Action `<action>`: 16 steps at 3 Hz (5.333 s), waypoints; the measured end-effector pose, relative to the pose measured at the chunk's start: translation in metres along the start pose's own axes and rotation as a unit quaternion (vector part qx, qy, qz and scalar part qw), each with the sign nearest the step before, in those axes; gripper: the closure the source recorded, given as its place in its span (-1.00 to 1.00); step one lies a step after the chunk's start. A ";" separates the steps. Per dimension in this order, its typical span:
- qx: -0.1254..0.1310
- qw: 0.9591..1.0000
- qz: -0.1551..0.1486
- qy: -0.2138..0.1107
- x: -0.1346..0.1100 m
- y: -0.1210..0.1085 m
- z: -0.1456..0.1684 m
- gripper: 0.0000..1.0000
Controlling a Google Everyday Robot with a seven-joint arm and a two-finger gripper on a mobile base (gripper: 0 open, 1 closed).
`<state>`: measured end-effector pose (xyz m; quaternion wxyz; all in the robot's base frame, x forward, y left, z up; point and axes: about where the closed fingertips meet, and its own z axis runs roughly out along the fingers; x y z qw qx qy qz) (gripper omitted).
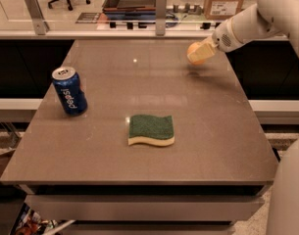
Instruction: Move orange near pepsi can
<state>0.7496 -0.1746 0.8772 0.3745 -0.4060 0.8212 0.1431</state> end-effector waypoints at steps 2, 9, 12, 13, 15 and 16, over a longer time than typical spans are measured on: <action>-0.034 0.997 -0.062 -0.036 -0.043 0.072 -0.043 1.00; -0.213 0.946 -0.243 -0.026 -0.078 0.298 0.060 1.00; -0.255 0.931 -0.260 -0.008 -0.077 0.314 0.075 0.19; -0.256 0.931 -0.261 -0.007 -0.077 0.316 0.076 -0.28; -0.260 0.930 -0.262 -0.007 -0.077 0.319 0.079 -1.00; -0.260 0.929 -0.262 -0.007 -0.077 0.319 0.079 -1.00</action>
Offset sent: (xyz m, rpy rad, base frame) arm -0.1097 0.0758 0.0849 0.0466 -0.1203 0.2395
